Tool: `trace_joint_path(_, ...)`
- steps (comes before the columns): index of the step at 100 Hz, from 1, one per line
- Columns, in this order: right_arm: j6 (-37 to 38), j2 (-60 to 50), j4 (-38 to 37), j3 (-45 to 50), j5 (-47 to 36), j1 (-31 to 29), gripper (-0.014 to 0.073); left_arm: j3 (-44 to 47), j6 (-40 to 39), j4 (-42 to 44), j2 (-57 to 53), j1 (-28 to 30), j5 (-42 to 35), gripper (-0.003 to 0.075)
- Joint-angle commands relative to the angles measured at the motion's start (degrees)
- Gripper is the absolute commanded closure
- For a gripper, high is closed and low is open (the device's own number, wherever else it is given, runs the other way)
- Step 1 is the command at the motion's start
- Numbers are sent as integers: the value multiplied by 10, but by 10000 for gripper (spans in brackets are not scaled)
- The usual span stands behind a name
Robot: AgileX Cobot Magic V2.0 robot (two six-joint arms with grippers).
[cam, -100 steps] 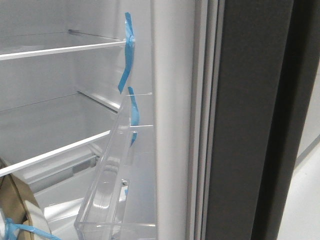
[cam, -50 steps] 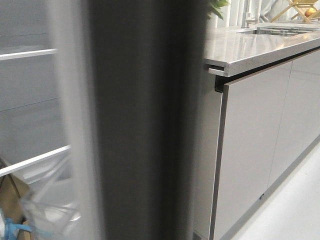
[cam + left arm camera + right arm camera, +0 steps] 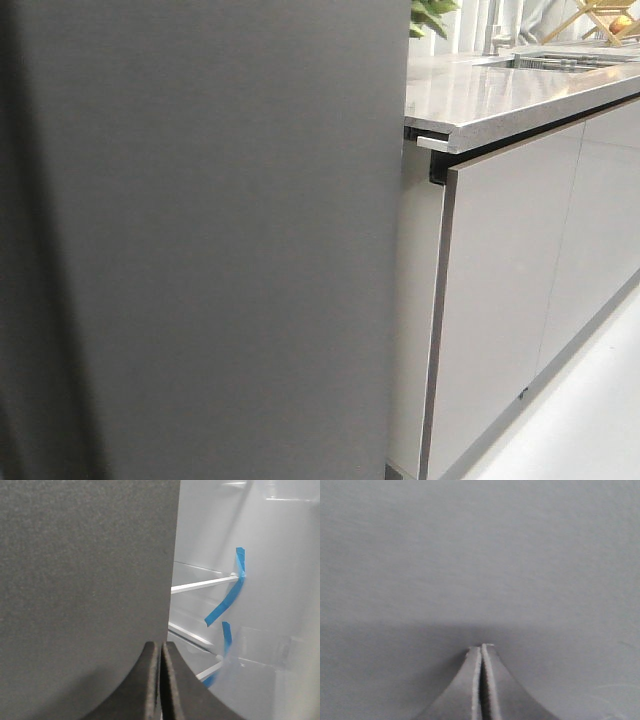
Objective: Close fridge door
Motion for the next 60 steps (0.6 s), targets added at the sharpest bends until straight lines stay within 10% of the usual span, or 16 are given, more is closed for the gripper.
trace_joint_path(1, 1, 27, 0, -51, -50, 3, 670, 16, -2, -1, 11, 1, -44, 741)
trace_joint_path(60, 1, 193, 5, -125, -150, -17, 670, 16, -2, -1, 11, 1, -44, 741)
